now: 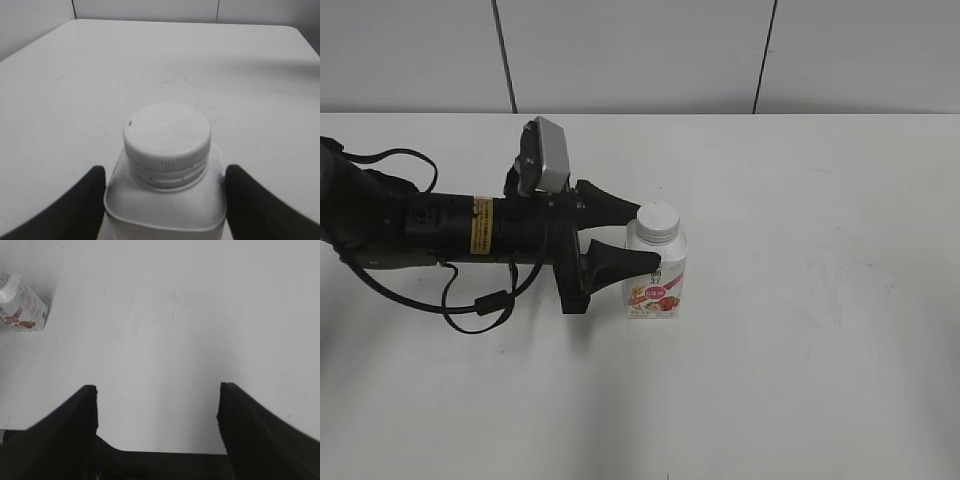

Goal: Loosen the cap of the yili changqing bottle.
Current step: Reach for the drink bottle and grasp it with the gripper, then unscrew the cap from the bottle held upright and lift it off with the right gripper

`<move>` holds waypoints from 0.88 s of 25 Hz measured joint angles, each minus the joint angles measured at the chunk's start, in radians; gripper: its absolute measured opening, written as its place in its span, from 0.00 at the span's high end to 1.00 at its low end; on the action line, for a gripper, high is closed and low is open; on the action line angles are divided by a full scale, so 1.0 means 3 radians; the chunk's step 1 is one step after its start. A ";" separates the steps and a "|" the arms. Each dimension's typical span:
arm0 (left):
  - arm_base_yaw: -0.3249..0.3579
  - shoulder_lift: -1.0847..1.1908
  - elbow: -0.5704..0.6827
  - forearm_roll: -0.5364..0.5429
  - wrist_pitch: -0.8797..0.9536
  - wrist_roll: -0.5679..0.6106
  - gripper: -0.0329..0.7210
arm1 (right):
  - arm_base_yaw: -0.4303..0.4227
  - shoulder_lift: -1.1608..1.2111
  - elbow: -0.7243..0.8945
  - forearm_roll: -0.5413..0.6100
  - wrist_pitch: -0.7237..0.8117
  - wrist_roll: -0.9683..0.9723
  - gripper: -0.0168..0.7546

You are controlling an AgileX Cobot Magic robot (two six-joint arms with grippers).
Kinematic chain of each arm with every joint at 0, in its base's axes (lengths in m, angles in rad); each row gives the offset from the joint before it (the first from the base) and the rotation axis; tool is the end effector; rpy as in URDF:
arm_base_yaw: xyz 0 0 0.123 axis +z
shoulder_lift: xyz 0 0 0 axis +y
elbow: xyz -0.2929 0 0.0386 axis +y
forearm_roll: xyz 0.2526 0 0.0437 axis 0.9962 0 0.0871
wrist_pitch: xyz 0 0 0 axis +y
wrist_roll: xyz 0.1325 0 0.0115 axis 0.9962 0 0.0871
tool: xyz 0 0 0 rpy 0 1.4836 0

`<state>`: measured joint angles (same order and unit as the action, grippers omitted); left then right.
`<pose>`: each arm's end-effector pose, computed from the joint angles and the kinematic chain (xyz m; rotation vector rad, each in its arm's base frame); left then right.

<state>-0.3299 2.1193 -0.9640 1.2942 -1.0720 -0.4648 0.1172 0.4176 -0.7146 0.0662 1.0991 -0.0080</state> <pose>0.3290 -0.2314 0.0989 1.3302 1.4816 -0.9245 0.0755 0.0168 0.3058 -0.1395 2.2830 0.1400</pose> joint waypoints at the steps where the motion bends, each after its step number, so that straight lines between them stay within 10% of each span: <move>1: 0.0000 0.0000 0.0000 0.0000 0.0000 0.0000 0.37 | 0.0000 0.0172 -0.0086 0.0020 0.0018 0.0007 0.22; 22: 0.0000 0.0000 0.0000 0.0005 -0.0004 0.0000 0.37 | 0.0000 0.3466 -0.1788 0.0268 0.0367 0.0067 0.22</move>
<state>-0.3299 2.1193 -0.9640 1.2957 -1.0731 -0.4648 0.1172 1.4574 -1.2510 0.1466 1.2093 0.0121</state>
